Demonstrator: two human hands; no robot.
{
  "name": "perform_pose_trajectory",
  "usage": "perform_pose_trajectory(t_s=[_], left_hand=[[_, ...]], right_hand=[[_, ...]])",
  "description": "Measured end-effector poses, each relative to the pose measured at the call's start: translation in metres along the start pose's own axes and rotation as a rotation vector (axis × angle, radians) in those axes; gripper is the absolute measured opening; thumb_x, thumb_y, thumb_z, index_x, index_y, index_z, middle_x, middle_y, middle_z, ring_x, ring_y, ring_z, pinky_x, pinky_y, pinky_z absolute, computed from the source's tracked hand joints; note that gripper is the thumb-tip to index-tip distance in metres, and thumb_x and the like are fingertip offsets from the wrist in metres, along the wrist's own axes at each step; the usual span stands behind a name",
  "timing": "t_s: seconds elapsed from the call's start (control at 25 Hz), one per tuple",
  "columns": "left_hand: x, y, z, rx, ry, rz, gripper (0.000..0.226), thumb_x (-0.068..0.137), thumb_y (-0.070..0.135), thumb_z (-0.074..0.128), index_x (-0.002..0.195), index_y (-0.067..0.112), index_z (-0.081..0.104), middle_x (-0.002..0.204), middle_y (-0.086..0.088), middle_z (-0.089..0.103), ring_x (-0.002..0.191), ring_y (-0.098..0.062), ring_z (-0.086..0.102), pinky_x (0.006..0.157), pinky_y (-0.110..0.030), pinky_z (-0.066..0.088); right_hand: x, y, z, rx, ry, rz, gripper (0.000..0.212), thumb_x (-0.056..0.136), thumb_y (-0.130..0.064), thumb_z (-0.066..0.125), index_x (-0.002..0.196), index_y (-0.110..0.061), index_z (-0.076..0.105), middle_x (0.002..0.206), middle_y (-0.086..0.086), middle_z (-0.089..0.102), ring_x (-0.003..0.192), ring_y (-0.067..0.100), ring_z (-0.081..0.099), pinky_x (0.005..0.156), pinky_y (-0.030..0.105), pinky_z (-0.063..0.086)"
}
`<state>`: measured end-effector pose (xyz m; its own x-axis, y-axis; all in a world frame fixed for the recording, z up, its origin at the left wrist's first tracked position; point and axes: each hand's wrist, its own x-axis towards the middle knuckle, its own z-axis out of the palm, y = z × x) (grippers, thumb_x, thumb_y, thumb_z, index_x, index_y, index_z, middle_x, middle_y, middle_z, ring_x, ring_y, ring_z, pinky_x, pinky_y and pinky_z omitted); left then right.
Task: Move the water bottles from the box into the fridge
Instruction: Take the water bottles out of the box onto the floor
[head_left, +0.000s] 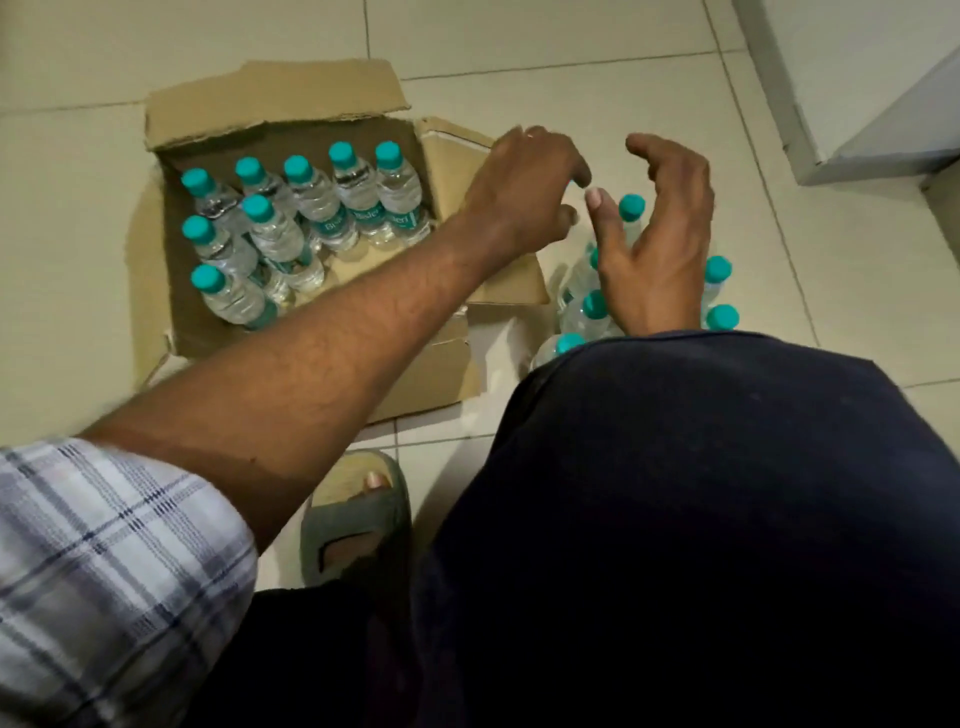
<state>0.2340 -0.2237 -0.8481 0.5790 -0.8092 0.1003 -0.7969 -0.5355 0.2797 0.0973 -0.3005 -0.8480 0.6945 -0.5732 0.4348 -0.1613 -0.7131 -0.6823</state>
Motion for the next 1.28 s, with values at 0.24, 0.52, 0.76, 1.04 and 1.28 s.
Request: perform_pose_trajectory(t_s=[0.24,0.52,0.76,1.04,1.28], left_hand=[[-0.084,-0.11,-0.055,0.146,0.099,-0.44,0.038,0.084,0.036,0.07,0.12,0.025,0.067,0.12,-0.003,0.068,0.115,-0.025,0.059,0.104,-0.044,0.043],[-0.193,-0.178,-0.074,0.15,-0.05,-0.787,0.044,0.082,0.026,0.075,0.124,0.015,0.064,0.122,-0.012,0.063,0.112,-0.031,0.058,0.095,-0.046,0.05],[-0.224,-0.188,-0.058,0.122,-0.042,-0.763,0.049,0.081,0.015,0.078,0.128,0.016,0.063,0.127,-0.011,0.058,0.111,-0.028,0.059,0.095,-0.037,0.05],[-0.212,-0.178,-0.064,0.095,-0.06,-0.793,0.041,0.08,0.011,0.077,0.12,0.017,0.068,0.121,-0.01,0.063,0.106,-0.025,0.062,0.09,-0.039,0.056],[-0.173,-0.155,-0.089,-0.12,-0.129,-0.772,0.033,0.077,0.026,0.08,0.106,0.014,0.069,0.097,0.001,0.066,0.082,-0.013,0.059,0.065,-0.024,0.047]], right_hand=[[-0.006,-0.064,0.091,0.055,-0.346,-0.237,0.042,0.094,-0.016,0.059,0.134,-0.009,0.054,0.135,0.011,0.052,0.125,0.024,0.049,0.106,0.025,0.035],[-0.023,-0.121,0.177,0.006,-0.674,-0.406,0.057,0.098,-0.019,0.06,0.151,-0.014,0.039,0.153,0.01,0.04,0.142,0.023,0.037,0.117,0.034,0.031],[-0.022,-0.129,0.24,-0.181,-0.899,-0.565,0.071,0.097,-0.011,0.059,0.158,-0.014,0.023,0.166,0.01,0.017,0.152,0.03,0.021,0.122,0.048,0.029],[-0.026,-0.129,0.243,-0.106,-0.701,-0.566,0.043,0.092,-0.005,0.063,0.133,-0.013,0.055,0.137,0.015,0.05,0.127,0.027,0.05,0.102,0.04,0.051],[-0.017,-0.118,0.19,-0.003,-0.644,-0.472,0.037,0.094,-0.012,0.062,0.131,-0.017,0.057,0.128,0.008,0.057,0.119,0.02,0.052,0.1,0.028,0.044]])
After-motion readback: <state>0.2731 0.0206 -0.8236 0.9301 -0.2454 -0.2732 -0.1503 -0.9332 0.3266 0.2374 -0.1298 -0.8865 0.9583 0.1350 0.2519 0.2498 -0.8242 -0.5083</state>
